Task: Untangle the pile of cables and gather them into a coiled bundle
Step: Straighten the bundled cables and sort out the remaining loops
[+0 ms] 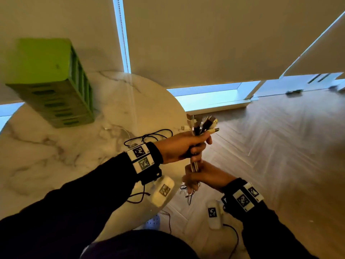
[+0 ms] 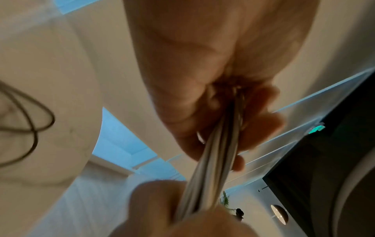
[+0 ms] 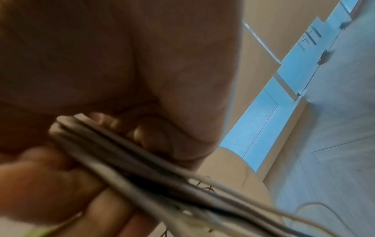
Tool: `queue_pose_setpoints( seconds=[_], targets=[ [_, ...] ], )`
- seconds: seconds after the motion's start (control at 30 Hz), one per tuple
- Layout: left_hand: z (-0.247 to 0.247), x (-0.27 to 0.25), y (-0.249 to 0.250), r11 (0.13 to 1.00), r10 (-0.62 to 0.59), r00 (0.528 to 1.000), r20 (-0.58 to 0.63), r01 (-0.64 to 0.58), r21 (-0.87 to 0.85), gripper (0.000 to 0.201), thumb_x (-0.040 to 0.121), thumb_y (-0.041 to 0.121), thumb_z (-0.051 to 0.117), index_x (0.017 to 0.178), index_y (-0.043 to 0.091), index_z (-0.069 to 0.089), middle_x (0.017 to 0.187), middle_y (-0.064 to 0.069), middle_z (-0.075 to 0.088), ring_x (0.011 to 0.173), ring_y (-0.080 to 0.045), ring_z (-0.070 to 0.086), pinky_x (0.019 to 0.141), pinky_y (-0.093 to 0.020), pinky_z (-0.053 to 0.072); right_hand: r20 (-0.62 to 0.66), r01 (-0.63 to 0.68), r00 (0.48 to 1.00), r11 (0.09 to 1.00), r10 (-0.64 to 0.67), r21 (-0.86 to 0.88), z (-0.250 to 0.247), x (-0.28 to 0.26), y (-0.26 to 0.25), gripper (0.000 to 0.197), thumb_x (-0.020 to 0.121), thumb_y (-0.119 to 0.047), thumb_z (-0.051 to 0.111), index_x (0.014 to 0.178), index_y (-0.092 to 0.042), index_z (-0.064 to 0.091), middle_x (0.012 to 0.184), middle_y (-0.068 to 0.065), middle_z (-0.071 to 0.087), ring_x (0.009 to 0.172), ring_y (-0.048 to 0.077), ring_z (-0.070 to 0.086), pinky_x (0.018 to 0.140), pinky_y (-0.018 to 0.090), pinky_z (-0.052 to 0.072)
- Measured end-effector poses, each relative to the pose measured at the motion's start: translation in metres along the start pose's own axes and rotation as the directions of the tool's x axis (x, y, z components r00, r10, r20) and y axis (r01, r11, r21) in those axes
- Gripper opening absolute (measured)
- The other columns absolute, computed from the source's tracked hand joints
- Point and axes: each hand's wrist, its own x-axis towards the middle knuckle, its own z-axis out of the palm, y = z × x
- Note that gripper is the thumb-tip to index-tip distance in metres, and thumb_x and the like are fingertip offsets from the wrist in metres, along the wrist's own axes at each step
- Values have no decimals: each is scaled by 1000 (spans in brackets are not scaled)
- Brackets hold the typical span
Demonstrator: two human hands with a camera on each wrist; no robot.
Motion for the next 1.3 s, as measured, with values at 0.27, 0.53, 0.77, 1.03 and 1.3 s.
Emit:
queue_pose_setpoints(
  seconds=[0.27, 0.53, 0.77, 1.03, 1.3],
  targets=[
    [-37, -69, 21, 945, 235, 959, -160, -188, 267, 19, 97, 17, 56, 81, 20, 47, 73, 0, 35, 65, -11, 35, 71, -31, 33, -254, -44, 967, 971, -18, -236, 27, 92, -21, 33, 95, -26, 61, 64, -18, 55, 51, -4, 50, 49, 16, 50, 51, 30, 45],
    [-100, -149, 22, 840, 410, 432, -804, -522, 148, 21, 105, 28, 49, 84, 25, 46, 67, 8, 30, 57, -8, 29, 52, -25, 40, -138, 316, 905, 854, -402, -414, 128, 131, -90, 40, 93, -49, 58, 112, -16, 45, 75, 7, 61, 66, 27, 59, 57, 37, 44],
    [-146, -196, -13, 872, 270, 238, -933, -472, 132, 37, 104, 15, 53, 77, 26, 32, 58, 9, 22, 43, -7, 19, 42, -20, 18, 315, 310, 917, 934, -244, -179, 175, 162, -89, 41, 93, -48, 60, 112, -14, 47, 95, 10, 64, 88, 25, 62, 85, 49, 50],
    [-177, -214, -32, 893, 204, 221, -954, -441, 89, 35, 104, 16, 54, 78, 26, 32, 58, 8, 24, 44, -10, 22, 42, -21, 23, -73, 118, 983, 878, -170, -464, 103, 279, -91, 35, 96, -37, 61, 121, -13, 66, 134, 16, 58, 131, 32, 50, 109, 40, 40],
    [-194, -211, -56, 933, 133, 248, -960, -357, 37, 31, 103, 17, 56, 82, 24, 33, 67, -1, 19, 51, -16, 23, 48, -29, 24, -152, -77, 988, 743, -34, -665, 90, 337, -82, 37, 100, -27, 47, 125, -4, 60, 137, 21, 56, 124, 36, 53, 86, 29, 36]
  ],
)
